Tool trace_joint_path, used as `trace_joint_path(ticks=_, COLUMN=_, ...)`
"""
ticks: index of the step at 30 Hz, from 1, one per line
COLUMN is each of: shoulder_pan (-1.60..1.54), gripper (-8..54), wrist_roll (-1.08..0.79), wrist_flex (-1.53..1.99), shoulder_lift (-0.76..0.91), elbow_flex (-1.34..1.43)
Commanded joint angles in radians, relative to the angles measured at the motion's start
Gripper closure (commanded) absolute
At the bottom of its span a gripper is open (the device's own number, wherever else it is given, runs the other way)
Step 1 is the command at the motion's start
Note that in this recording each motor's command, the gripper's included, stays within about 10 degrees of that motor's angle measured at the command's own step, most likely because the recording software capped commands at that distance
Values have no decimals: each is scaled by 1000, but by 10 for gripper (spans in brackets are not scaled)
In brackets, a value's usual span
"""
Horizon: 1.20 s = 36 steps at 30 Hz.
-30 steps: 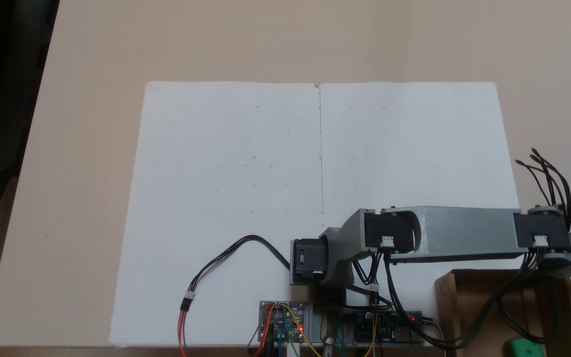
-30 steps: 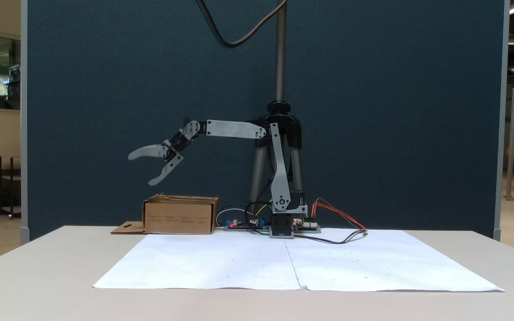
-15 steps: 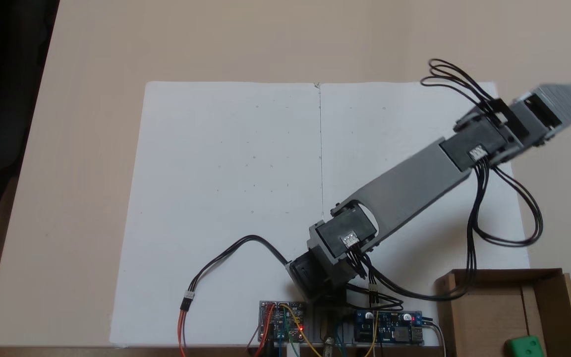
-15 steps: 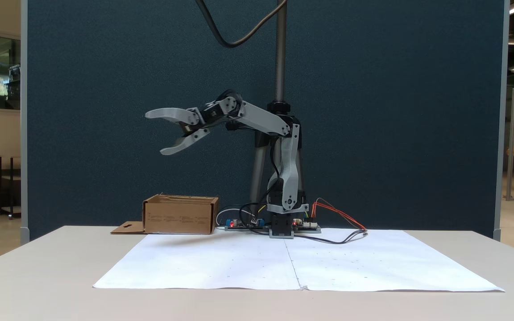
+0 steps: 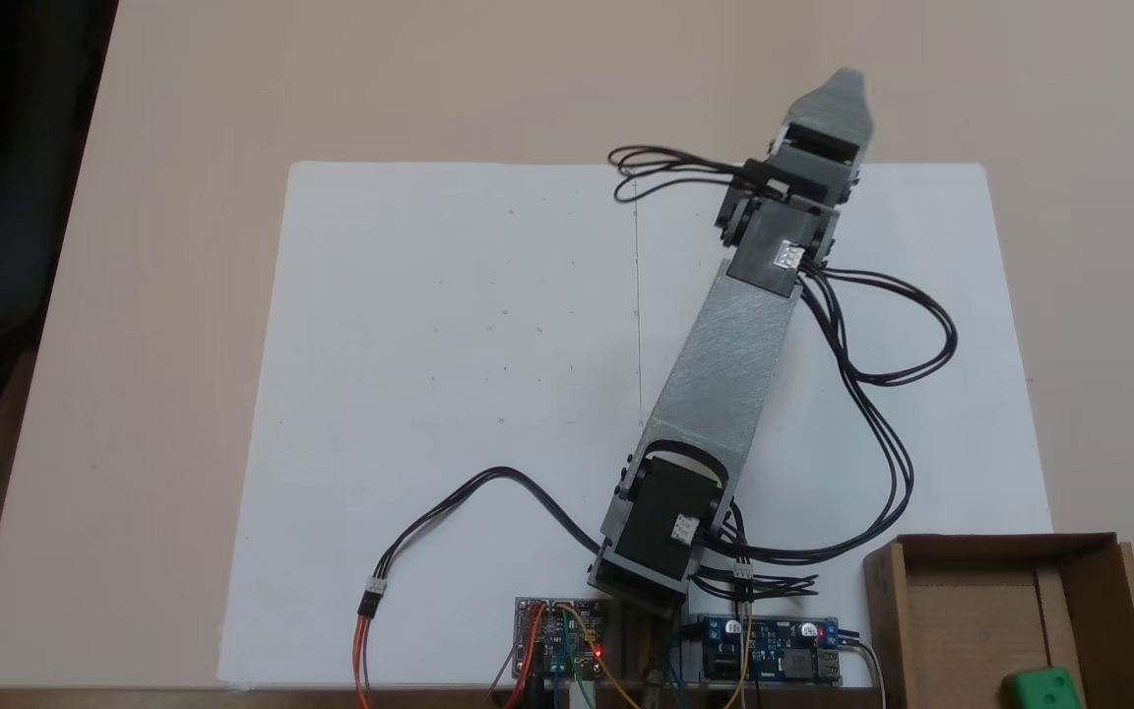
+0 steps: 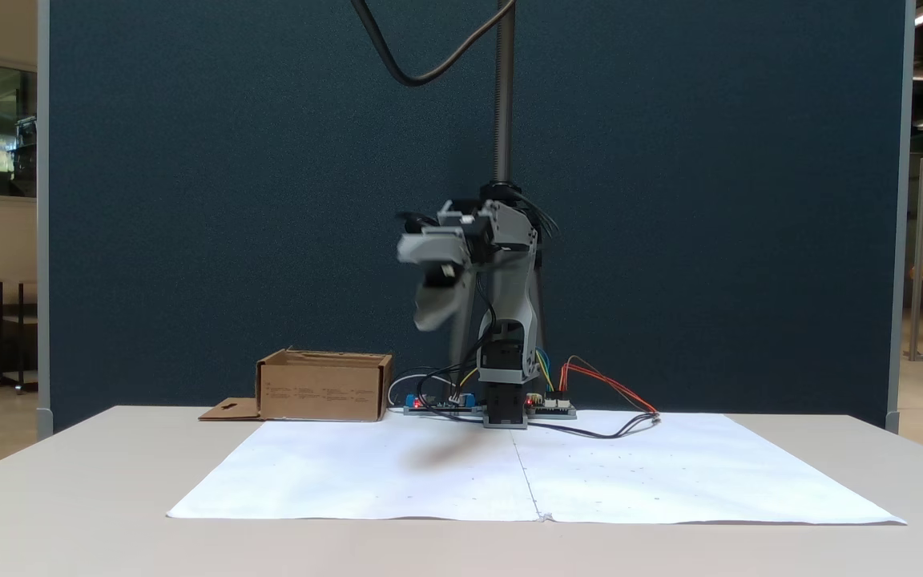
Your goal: Grasp a green dice and put it in the bin.
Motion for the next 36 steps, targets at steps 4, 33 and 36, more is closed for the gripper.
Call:
trace_joint_path(ticks=4, shoulder_pan=-71, gripper=4, wrist_roll=72, wrist_flex=-271, shoulder_lift=127, elbow_flex=204)
trace_joint_path(ticks=33, shoulder_pan=-362, gripper=1, wrist_roll=-37, wrist_flex=-960, shoulder_lift=512, elbow_flex=839)
trace_joint_path(ticks=36, shoulder_pan=-360, gripper=-1, wrist_roll=-40, wrist_flex=-1008, shoulder_lift=520, elbow_flex=894)
